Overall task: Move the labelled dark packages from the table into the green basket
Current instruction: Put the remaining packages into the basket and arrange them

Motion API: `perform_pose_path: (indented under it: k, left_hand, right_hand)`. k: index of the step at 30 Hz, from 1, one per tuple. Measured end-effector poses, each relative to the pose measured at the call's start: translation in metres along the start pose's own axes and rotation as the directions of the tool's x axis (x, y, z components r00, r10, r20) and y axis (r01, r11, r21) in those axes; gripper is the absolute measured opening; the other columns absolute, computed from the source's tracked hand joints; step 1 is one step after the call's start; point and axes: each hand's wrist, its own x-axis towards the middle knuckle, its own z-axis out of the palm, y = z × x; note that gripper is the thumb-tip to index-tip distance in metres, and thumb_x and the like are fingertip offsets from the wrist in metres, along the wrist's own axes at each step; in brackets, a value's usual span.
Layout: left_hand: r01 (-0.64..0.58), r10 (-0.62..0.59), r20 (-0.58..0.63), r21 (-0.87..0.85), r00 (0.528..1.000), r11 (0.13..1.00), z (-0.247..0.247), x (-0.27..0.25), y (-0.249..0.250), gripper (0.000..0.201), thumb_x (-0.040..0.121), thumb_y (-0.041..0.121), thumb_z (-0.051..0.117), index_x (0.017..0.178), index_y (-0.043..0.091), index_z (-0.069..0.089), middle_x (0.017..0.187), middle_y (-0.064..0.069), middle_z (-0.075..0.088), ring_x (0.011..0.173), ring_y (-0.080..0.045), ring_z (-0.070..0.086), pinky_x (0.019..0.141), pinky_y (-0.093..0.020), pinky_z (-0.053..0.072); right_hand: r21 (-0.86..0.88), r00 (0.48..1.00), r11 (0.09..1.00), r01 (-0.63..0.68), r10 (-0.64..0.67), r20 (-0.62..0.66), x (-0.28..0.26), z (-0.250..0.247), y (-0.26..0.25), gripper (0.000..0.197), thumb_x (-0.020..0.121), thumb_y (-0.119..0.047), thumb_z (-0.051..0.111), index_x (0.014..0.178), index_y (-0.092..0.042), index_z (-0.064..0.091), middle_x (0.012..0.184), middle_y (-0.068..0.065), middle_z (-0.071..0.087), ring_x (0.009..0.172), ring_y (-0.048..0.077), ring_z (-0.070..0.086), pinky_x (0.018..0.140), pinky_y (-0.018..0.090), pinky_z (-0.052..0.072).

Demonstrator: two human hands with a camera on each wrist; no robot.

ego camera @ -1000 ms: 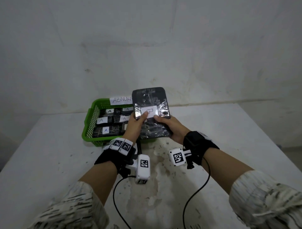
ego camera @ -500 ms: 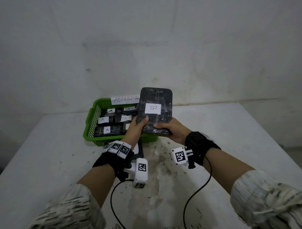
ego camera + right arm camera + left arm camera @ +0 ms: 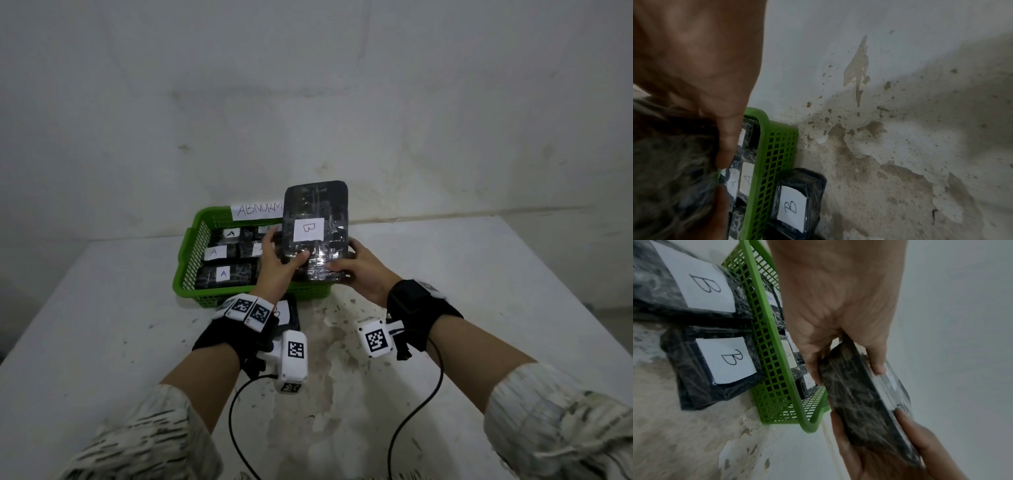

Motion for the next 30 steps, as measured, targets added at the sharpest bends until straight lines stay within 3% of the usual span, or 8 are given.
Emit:
perform_pose_path:
  k: [3, 6, 9, 11, 15, 20, 25, 30]
  left_hand:
    - [-0.167, 0.168, 0.007, 0.161, 0.986, 0.973, 0.005, -0.001, 0.015, 0.063, 0.086, 0.01, 0.063, 0.128, 0.051, 0.04, 0.126, 0.0, 0.03, 0.124, -0.026, 0.042, 0.108, -0.042, 0.039]
    - [-0.065, 0.073, 0.119, -0.068, 0.99, 0.996, 0.011, -0.005, 0.038, 0.038, 0.099, 0.026, 0.042, 0.137, 0.027, 0.045, 0.131, -0.006, 0.048, 0.112, -0.016, 0.055, 0.093, -0.03, 0.051]
    - [0.068, -0.033, 0.173, -0.196, 0.984, 0.978, 0.013, -0.007, 0.049, 0.069, 0.085, 0.063, 0.048, 0.137, 0.018, 0.044, 0.13, -0.008, 0.059, 0.115, -0.023, 0.06, 0.099, -0.046, 0.047]
    - [0.088, -0.069, 0.11, -0.176, 0.992, 0.98, 0.013, -0.006, 0.05, 0.082, 0.075, 0.063, 0.062, 0.14, 0.021, 0.037, 0.133, -0.005, 0.056, 0.118, -0.022, 0.056, 0.103, -0.048, 0.043]
    - [0.129, -0.113, 0.106, -0.164, 0.988, 0.978, 0.007, -0.003, 0.041, 0.056, 0.083, 0.027, 0.068, 0.131, 0.022, 0.04, 0.12, -0.005, 0.059, 0.107, -0.023, 0.06, 0.09, -0.043, 0.051]
    - [0.231, -0.166, 0.256, -0.247, 0.952, 0.941, 0.001, -0.01, 0.037, 0.048, 0.091, 0.017, 0.055, 0.135, 0.025, 0.038, 0.118, -0.004, 0.059, 0.105, -0.024, 0.06, 0.083, -0.04, 0.051]
    - [0.231, -0.18, 0.253, -0.189, 0.951, 0.955, 0.005, -0.011, 0.037, 0.053, 0.09, 0.022, 0.057, 0.138, 0.019, 0.037, 0.128, -0.009, 0.056, 0.109, -0.023, 0.057, 0.091, -0.042, 0.048]
    - [0.258, -0.238, 0.112, -0.224, 0.965, 0.94, 0.014, -0.002, 0.039, 0.066, 0.084, 0.043, 0.064, 0.137, 0.012, 0.037, 0.128, -0.008, 0.057, 0.105, -0.019, 0.061, 0.093, -0.041, 0.05]
  right_hand:
    - [-0.051, 0.997, 0.996, 0.068, -0.069, -0.035, -0.001, 0.003, -0.003, 0.065, 0.087, -0.007, 0.066, 0.141, -0.021, 0.034, 0.126, 0.013, 0.058, 0.103, 0.024, 0.062, 0.088, 0.04, 0.052]
    - [-0.113, 0.988, 0.985, 0.133, -0.141, -0.068, -0.005, 0.01, -0.009, 0.037, 0.095, -0.033, 0.054, 0.13, -0.021, 0.046, 0.124, 0.003, 0.059, 0.109, 0.015, 0.057, 0.084, 0.03, 0.047]
    - [-0.196, 0.975, 0.962, 0.189, -0.208, -0.08, -0.007, 0.01, -0.009, 0.029, 0.099, -0.033, 0.046, 0.119, -0.014, 0.059, 0.119, -0.008, 0.055, 0.104, -0.005, 0.051, 0.078, 0.009, 0.041]
    - [-0.248, 0.968, 0.948, 0.198, -0.229, -0.104, -0.006, 0.008, -0.008, 0.021, 0.098, -0.027, 0.052, 0.107, -0.016, 0.065, 0.119, -0.005, 0.048, 0.104, -0.003, 0.05, 0.073, 0.002, 0.039]
    - [-0.261, 0.958, 0.951, 0.166, -0.219, -0.187, -0.006, 0.003, -0.008, 0.004, 0.093, -0.019, 0.06, 0.093, -0.016, 0.063, 0.11, 0.001, 0.053, 0.1, 0.011, 0.052, 0.077, 0.014, 0.04]
    - [-0.064, 0.975, 0.998, 0.016, -0.029, -0.219, -0.002, -0.01, -0.011, 0.057, 0.093, -0.056, 0.047, 0.137, -0.02, 0.044, 0.129, 0.001, 0.052, 0.118, 0.021, 0.05, 0.101, 0.04, 0.041]
    - [0.007, 0.977, 0.998, 0.063, -0.061, -0.206, 0.0, -0.002, -0.013, 0.05, 0.095, -0.044, 0.052, 0.127, -0.006, 0.057, 0.123, 0.013, 0.065, 0.108, 0.029, 0.064, 0.091, 0.042, 0.052]
    - [0.048, 0.963, 0.997, 0.069, -0.054, -0.265, 0.001, 0.009, -0.011, 0.057, 0.088, -0.032, 0.066, 0.133, -0.005, 0.043, 0.127, 0.016, 0.06, 0.106, 0.025, 0.065, 0.073, 0.031, 0.057]
